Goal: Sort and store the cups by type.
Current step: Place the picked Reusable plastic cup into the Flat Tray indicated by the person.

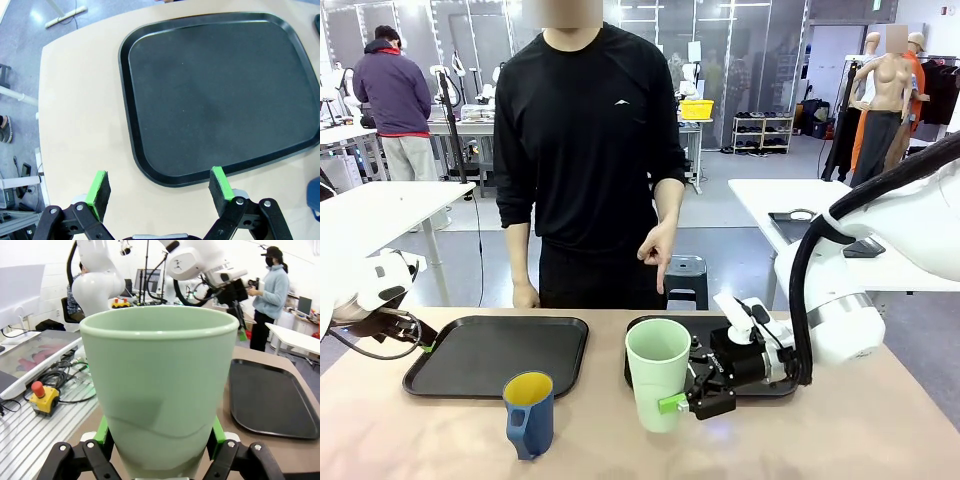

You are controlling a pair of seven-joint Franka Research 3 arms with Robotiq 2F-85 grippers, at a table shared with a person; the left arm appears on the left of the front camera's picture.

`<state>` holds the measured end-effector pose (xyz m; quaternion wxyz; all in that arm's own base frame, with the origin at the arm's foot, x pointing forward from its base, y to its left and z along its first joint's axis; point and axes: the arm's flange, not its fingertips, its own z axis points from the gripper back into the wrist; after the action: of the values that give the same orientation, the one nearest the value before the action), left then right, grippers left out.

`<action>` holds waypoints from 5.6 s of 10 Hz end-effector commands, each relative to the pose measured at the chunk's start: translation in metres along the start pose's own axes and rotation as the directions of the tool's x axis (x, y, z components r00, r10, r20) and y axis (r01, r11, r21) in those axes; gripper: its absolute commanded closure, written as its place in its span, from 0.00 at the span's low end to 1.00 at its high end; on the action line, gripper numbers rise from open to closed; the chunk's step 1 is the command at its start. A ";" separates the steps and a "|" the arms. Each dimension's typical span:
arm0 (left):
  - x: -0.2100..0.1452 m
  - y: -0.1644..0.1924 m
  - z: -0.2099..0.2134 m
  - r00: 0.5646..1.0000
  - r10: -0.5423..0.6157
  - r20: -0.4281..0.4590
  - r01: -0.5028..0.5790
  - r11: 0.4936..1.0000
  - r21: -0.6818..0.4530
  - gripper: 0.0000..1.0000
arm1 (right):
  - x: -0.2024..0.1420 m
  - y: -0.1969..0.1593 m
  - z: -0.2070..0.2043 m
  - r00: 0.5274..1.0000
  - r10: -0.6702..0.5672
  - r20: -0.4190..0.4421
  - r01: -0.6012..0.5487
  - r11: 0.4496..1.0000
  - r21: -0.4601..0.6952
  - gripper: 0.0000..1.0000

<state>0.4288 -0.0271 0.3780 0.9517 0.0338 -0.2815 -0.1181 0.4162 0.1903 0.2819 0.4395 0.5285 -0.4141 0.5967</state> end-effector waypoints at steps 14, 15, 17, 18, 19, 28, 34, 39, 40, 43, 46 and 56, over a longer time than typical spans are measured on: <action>0.000 0.000 0.000 1.000 -0.007 -0.004 0.007 1.000 0.003 0.00 | 0.014 -0.109 0.163 0.997 0.062 0.056 -0.035 0.918 -0.396 0.15; 0.000 0.000 0.000 1.000 -0.007 -0.004 0.007 1.000 0.003 0.00 | 0.014 -0.109 0.163 0.997 0.062 0.056 -0.035 0.918 -0.396 0.15; 0.000 0.000 0.000 1.000 -0.007 -0.004 0.007 1.000 0.003 0.00 | 0.002 -0.115 0.163 0.997 0.041 0.070 -0.009 0.913 -0.408 0.15; 0.000 0.000 0.000 1.000 -0.007 -0.004 0.007 1.000 0.003 0.00 | -0.010 -0.119 0.163 0.995 0.043 0.092 -0.003 0.916 -0.402 0.15; 0.000 0.000 0.000 1.000 -0.007 -0.004 0.007 1.000 0.003 0.00 | -0.023 -0.123 0.163 0.994 0.024 0.106 0.020 0.920 -0.392 0.15; 0.000 0.000 0.000 1.000 -0.007 -0.004 0.007 1.000 0.003 0.00 | -0.097 -0.148 0.163 0.989 -0.078 0.125 0.123 0.905 -0.406 0.15; 0.000 0.000 0.000 1.000 -0.007 -0.004 0.007 1.000 0.003 0.00 | -0.103 -0.150 0.164 0.987 -0.113 0.113 0.150 0.904 -0.401 0.00; 0.000 0.000 0.000 1.000 -0.007 -0.004 0.007 1.000 0.003 0.00 | -0.101 -0.147 0.167 0.987 -0.122 0.104 0.154 0.902 -0.404 0.00; 0.000 0.000 0.000 1.000 -0.007 -0.004 0.007 1.000 0.003 0.00 | -0.100 -0.145 0.169 0.986 -0.130 0.108 0.163 0.901 -0.402 0.00; 0.000 0.000 0.000 1.000 -0.007 -0.004 0.007 1.000 0.003 0.00 | -0.095 -0.136 0.182 0.981 -0.165 0.097 0.190 0.903 -0.384 0.00; 0.000 0.000 0.000 1.000 -0.007 -0.004 0.007 1.000 0.003 0.00 | -0.091 -0.125 0.195 0.975 -0.195 0.104 0.220 0.913 -0.344 0.00; 0.000 0.000 0.000 1.000 -0.007 -0.004 0.007 1.000 0.003 0.00 | -0.080 -0.088 0.252 0.979 -0.191 0.066 0.201 0.876 -0.438 0.00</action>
<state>0.4287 -0.0269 0.3780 0.9517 0.0336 -0.2816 -0.1178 0.5761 -0.0364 0.2259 0.5973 0.4642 -0.4904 0.4328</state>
